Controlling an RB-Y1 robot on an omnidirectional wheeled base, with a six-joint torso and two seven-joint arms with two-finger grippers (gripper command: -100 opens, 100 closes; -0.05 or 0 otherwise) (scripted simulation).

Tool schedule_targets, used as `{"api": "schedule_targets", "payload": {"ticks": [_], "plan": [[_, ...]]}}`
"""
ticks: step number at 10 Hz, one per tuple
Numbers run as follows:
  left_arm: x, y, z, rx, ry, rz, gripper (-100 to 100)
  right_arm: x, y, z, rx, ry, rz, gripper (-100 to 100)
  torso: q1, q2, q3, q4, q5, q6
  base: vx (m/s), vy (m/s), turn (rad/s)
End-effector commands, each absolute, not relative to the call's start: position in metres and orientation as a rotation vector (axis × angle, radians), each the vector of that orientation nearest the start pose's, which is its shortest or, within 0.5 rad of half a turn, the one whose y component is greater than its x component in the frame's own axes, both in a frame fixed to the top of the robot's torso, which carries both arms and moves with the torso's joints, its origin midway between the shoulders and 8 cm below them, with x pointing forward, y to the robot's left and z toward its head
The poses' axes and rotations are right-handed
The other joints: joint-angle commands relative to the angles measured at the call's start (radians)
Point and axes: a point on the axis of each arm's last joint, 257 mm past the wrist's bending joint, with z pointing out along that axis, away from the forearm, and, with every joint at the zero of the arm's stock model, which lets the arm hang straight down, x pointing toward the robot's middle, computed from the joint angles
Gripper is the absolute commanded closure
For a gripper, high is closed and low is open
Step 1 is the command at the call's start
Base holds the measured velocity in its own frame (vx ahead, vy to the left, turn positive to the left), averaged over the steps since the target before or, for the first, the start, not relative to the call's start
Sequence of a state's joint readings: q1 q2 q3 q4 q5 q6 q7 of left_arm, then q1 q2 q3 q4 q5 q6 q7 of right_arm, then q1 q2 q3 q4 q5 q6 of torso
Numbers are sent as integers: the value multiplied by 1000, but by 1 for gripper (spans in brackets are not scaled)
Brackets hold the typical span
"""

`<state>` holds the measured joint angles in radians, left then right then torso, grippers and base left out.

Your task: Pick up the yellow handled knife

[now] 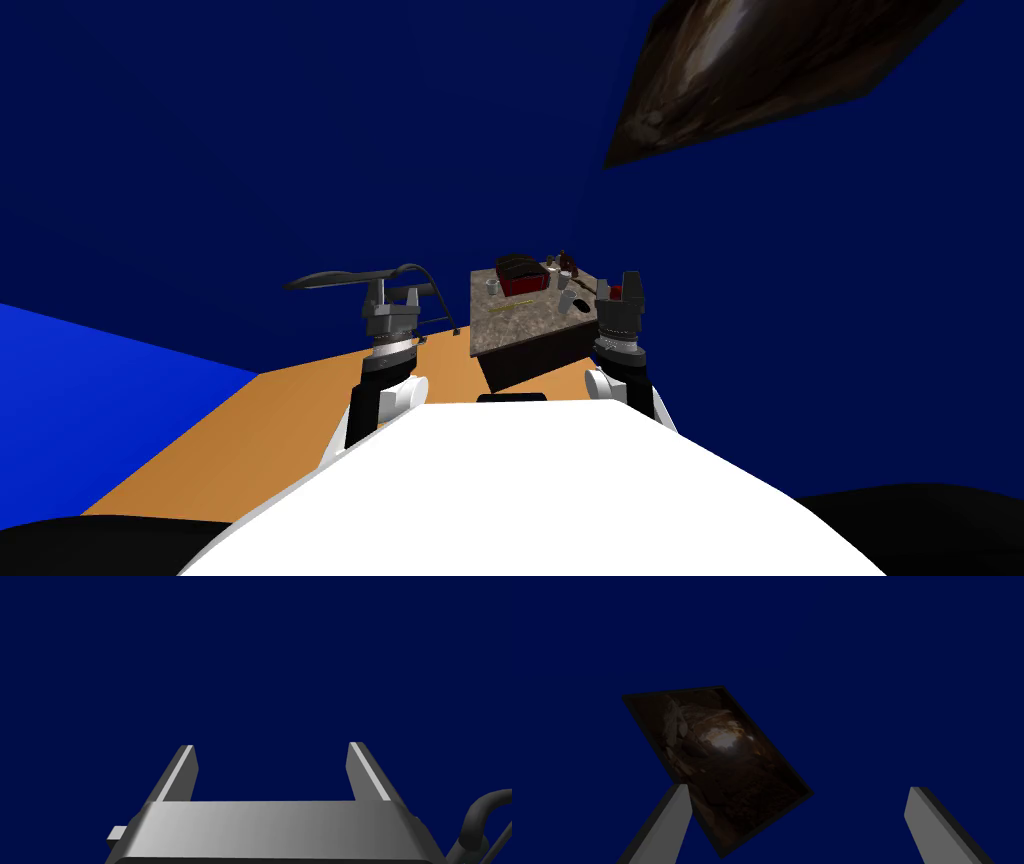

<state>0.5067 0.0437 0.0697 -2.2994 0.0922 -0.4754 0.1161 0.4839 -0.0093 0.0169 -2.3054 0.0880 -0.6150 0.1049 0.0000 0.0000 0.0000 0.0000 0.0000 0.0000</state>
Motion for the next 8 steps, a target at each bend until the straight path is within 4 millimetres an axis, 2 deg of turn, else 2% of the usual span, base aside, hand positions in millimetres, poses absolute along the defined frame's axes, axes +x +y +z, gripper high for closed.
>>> {"api": "schedule_targets", "payload": {"ticks": [1, 5, 8], "plan": [[350, 305, 21, -730, 614, -1390, -100, 321, -253, 59, 436, 583, 1206, 0, 0, 0, 0, 0, 0, 0, -79, 17, -19], [387, 303, -3, -784, 730, -1357, -100, 321, -253, 59, 436, 583, 1206, 0, 0, 8, 4, 2, 0, 0, -124, 0, -40], [400, 304, -13, -813, 766, -1341, -100, 321, -253, 59, 436, 583, 1206, 0, 0, 4, 2, 1, 0, 0, -50, -3, -30]]}}
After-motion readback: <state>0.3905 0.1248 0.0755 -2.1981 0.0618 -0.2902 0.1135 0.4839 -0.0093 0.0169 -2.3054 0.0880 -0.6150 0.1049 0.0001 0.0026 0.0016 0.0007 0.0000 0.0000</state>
